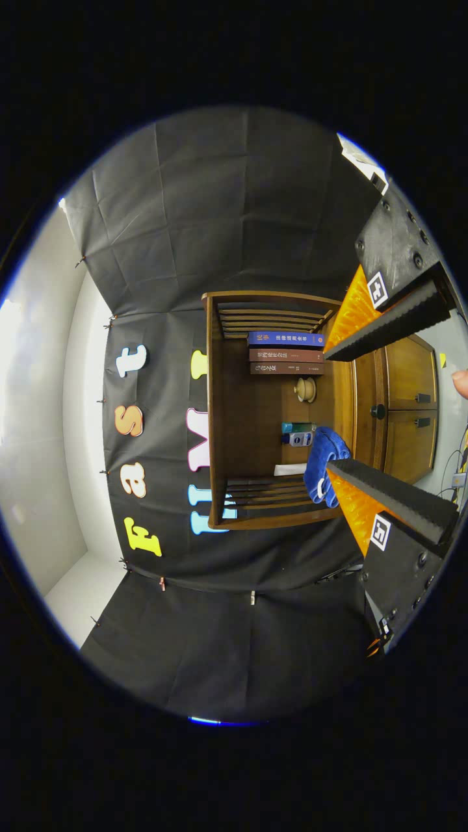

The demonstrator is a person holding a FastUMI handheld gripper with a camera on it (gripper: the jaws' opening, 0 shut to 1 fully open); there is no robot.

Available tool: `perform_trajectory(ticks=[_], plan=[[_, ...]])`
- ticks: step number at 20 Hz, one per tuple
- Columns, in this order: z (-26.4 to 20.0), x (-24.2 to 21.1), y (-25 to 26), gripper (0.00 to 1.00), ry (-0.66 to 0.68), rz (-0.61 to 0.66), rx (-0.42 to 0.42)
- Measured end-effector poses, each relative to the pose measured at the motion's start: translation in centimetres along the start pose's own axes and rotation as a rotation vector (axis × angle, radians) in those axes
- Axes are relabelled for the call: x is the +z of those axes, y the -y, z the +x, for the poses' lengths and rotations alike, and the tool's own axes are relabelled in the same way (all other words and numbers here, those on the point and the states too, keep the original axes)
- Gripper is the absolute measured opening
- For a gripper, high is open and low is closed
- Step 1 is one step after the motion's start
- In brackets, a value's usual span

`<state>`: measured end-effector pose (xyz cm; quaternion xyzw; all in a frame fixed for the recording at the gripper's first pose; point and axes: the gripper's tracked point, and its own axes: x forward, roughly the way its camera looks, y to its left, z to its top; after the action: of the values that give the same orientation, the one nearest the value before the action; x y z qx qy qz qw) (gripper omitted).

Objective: Pull open the drawer, take out the items inside it, and place them on the countertop above the cabinet.

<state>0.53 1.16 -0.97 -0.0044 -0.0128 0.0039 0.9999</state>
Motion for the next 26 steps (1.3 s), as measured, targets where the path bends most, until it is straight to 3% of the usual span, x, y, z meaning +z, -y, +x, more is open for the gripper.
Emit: perform_trajectory(ticks=[5,17,23,26], plan=[[5.7,-3.5,-0.8,0.99,0.013,-0.013,0.025],[18.4,-23.2,0.5,0.99,-0.175,-0.024,-0.031],[22.3,-29.6,1.1,0.99,-0.238,-0.018,-0.055],[23.6,-31.8,1.5,0.87,-0.279,-0.019,-0.071]])
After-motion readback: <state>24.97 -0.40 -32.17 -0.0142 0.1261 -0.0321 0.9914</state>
